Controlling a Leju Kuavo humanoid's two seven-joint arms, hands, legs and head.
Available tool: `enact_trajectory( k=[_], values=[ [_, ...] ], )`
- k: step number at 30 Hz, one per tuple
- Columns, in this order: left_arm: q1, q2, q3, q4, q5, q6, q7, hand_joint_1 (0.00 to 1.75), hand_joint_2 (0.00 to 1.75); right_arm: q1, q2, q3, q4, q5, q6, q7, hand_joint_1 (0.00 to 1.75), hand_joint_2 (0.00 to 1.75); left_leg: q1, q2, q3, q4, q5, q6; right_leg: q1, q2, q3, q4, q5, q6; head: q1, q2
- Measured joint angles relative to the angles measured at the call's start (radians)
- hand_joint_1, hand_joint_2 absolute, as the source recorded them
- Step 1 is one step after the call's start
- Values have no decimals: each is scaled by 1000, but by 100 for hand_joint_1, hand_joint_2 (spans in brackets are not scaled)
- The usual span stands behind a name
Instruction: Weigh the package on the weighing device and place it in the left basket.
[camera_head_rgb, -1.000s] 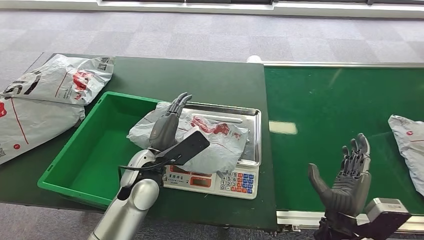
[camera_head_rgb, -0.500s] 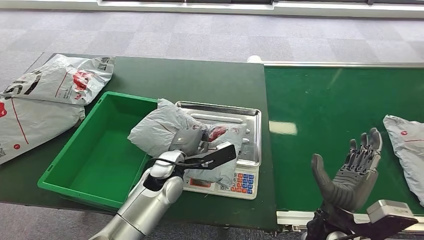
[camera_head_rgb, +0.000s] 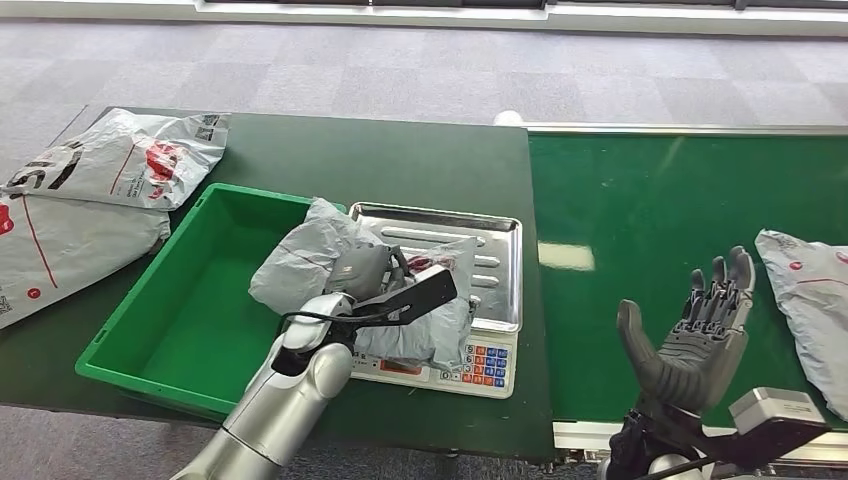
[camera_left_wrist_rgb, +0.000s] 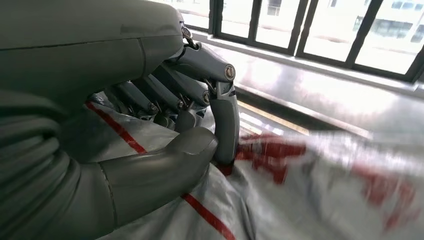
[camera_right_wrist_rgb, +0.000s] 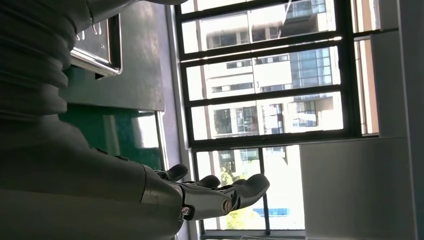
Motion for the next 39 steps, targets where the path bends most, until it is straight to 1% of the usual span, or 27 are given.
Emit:
enact_trajectory(
  k=[3,6,10,16,21,24,27,31,35,36,39],
  values=[
    [25,15,49,-152,75,42,-24,175,175,-4,-3,0,3,-3,-10,0,0,175,0,0,-1,0,0,0,0,0,-1,0,0,0,0,0],
    [40,29,89,-288,112,54,-31,175,175,-8,-4,3,6,-5,-18,-1,0,175,0,0,-2,0,0,0,0,-1,-2,0,0,0,0,0],
    [57,41,109,-381,118,54,-35,175,175,-12,-6,9,7,-5,-22,-1,0,175,1,0,-2,0,0,0,0,-1,-2,0,-1,0,0,0],
    [75,52,121,-438,126,67,-45,175,175,-18,-8,15,9,-5,-25,-1,0,175,0,0,-2,0,0,0,0,-1,-2,0,-1,0,0,0],
    [75,66,136,-526,196,157,-81,175,175,-22,-14,21,12,-13,-52,-4,0,175,0,0,-2,0,0,0,0,-1,-2,0,-1,0,0,0],
    [58,88,162,-601,233,178,-80,175,175,-21,-20,28,14,-19,-76,-10,0,175,0,0,-2,0,0,0,1,-1,-2,0,-1,0,0,0],
    [33,121,199,-639,246,197,-60,175,175,-19,-29,39,14,-30,-98,-15,0,175,1,0,-2,0,0,0,1,-1,-2,0,-1,-1,0,0],
    [25,169,261,-628,213,229,-42,175,175,-3,-41,48,14,-33,-99,-14,0,175,1,0,-1,-1,0,-1,1,-1,-2,0,-1,-1,0,0],
    [38,194,326,-561,135,268,-22,175,175,19,-43,49,14,-12,-79,-3,0,175,1,0,-1,-1,1,-1,1,-1,-2,0,-1,-1,0,0],
    [40,197,341,-542,119,273,-14,138,175,24,-43,49,14,-4,-76,2,0,175,1,0,-1,-1,1,-1,1,-1,-2,0,-1,-1,0,0],
    [43,203,384,-483,85,282,7,7,175,36,-42,50,14,14,-66,19,0,175,1,0,-1,-1,1,-1,1,-1,-2,0,-1,-1,0,0]
  ],
)
